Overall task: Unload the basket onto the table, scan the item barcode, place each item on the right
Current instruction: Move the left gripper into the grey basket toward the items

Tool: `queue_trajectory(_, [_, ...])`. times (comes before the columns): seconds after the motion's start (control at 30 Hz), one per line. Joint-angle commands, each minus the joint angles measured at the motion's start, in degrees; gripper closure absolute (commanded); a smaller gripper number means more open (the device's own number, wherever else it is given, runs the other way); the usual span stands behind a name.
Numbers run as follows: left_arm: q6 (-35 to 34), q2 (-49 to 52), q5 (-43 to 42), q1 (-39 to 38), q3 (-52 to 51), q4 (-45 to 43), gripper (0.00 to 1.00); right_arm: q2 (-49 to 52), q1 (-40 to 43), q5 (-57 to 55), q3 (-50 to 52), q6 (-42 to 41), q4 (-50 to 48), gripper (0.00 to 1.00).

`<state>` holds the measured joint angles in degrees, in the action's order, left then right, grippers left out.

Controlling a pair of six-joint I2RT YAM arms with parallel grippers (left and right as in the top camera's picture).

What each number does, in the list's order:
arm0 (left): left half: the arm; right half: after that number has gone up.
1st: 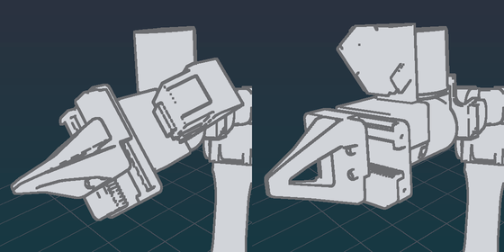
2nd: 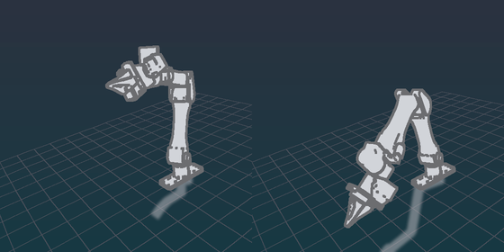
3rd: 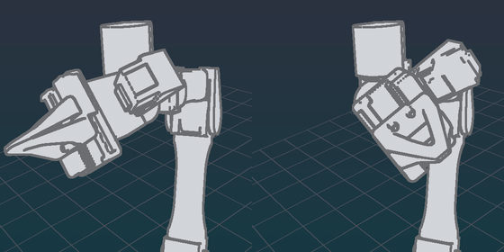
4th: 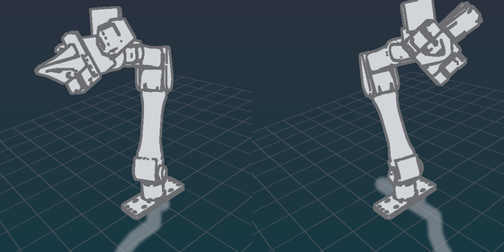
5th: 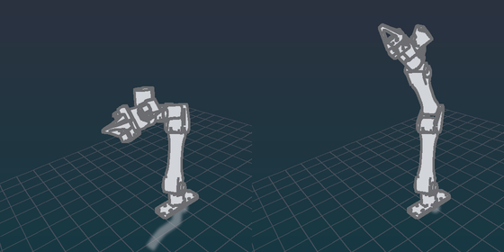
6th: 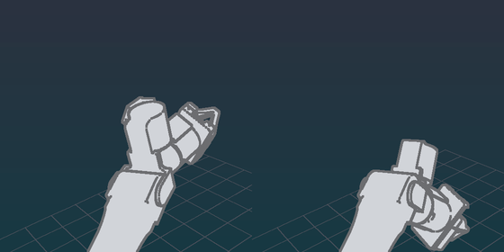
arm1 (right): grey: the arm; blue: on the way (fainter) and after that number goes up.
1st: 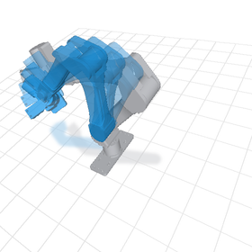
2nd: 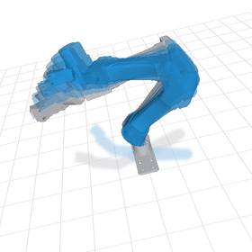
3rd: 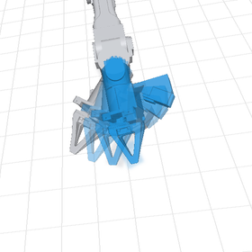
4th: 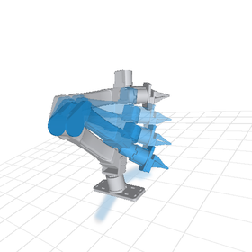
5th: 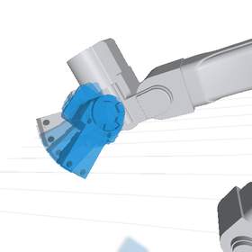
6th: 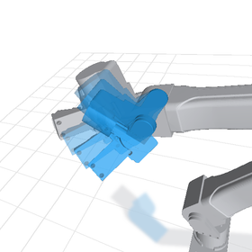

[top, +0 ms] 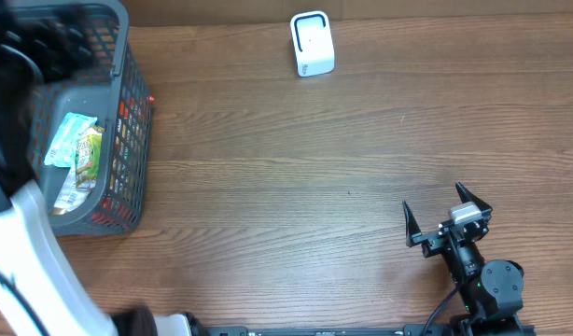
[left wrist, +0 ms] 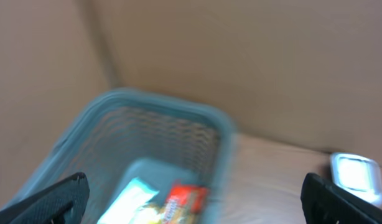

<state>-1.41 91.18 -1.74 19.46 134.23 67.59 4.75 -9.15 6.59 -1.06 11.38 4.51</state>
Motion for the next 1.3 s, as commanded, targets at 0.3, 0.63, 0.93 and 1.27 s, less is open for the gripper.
queue_trajectory(0.3, [-3.2, 16.5, 2.4, 9.6, 8.3, 17.9, 0.00, -0.4, -0.3, -0.5, 0.6, 0.0, -0.3, 0.00])
queue_trajectory(0.63, [-6.2, 26.8, 14.6, 10.6, 7.6, 29.2, 0.00, -0.4, -0.3, -0.5, 0.6, 0.0, -0.3, 0.00])
queue_trajectory(0.93, [-8.2, 27.2, 9.8, 11.2, -1.4, 29.2, 0.01, -0.4, -0.3, -0.5, 0.6, 0.0, -0.3, 0.00])
queue_trajectory(1.27, [-5.1, 27.1, 11.0, 11.8, -9.5, 25.4, 0.00, -0.4, -0.3, -0.5, 0.6, 0.0, -0.3, 0.00])
